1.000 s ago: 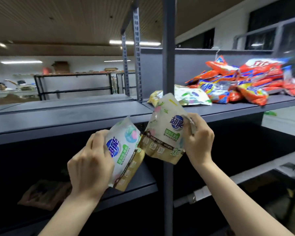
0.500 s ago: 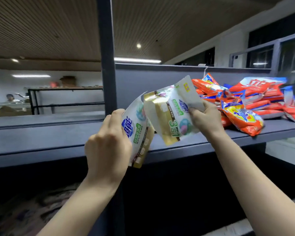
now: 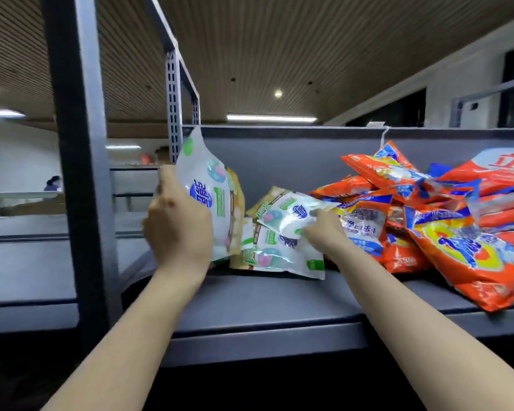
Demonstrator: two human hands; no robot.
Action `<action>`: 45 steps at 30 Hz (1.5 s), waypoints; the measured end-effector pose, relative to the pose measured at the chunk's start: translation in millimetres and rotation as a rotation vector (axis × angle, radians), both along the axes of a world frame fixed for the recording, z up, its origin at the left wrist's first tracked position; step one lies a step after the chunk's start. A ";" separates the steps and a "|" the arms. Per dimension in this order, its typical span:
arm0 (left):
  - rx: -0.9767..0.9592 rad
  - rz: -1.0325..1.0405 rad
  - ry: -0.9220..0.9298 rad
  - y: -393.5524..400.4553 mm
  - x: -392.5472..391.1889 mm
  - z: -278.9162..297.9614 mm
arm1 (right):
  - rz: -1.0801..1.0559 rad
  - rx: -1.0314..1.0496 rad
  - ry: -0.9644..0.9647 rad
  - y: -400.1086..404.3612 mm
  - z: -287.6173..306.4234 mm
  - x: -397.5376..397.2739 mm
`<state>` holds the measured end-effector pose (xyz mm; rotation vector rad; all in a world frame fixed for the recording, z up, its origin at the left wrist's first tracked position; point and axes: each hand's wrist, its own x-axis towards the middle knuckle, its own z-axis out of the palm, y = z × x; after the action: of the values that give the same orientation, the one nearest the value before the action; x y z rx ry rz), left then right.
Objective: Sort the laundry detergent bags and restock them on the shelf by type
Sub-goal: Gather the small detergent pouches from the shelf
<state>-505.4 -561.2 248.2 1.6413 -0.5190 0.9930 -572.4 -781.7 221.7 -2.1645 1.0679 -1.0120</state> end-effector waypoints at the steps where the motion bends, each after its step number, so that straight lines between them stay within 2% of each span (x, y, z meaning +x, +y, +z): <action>1: -0.060 -0.017 0.059 -14.8 8.0 6.9 | 0.014 -0.029 0.019 -3.2 -4.5 -2.0; 4: -0.257 -0.164 0.234 -62.4 36.1 30.9 | 0.051 -0.093 0.021 -4.0 -9.8 -10.4; 6: -0.293 -0.229 0.319 -94.1 51.5 40.7 | 0.076 -0.085 0.029 -3.1 -10.3 -11.6; 9: -0.005 -0.328 0.539 -138.1 68.3 37.0 | 0.095 -0.088 0.049 -1.3 -12.6 -11.0; 12: 0.442 -0.375 0.707 -156.3 89.8 16.7 | 0.098 -0.096 0.086 1.4 -13.2 -11.1; 14: 0.676 -0.379 0.690 -150.2 99.4 3.2 | 0.100 -0.098 0.104 4.5 -13.5 -13.4; 16: 0.734 -0.381 0.658 -139.3 102.5 -3.5 | 0.100 -0.116 0.118 6.7 -14.1 -15.9; 21: 0.565 -0.396 0.623 -123.8 102.7 -5.4 | 0.100 -0.155 0.112 12.9 -15.4 -21.2; 26: 0.656 -0.306 0.611 -108.6 93.7 -10.8 | 0.103 -0.167 0.148 24.7 -17.0 -28.0; 34: 0.820 -0.158 0.375 -72.4 64.8 -13.6 | 0.053 -0.260 0.221 46.3 -17.7 -38.3; 39: 0.834 -0.184 0.260 -35.9 31.9 -10.4 | 0.015 -0.334 0.225 69.5 -13.9 -56.7; 45: 0.724 -0.370 0.128 27.6 -12.1 -18.7 | 0.014 -0.386 0.181 117.5 -13.5 -84.1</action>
<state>-517.6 -533.6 229.5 2.1104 -1.1383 0.4301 -656.5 -664.2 208.1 -2.6114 0.9977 -1.1060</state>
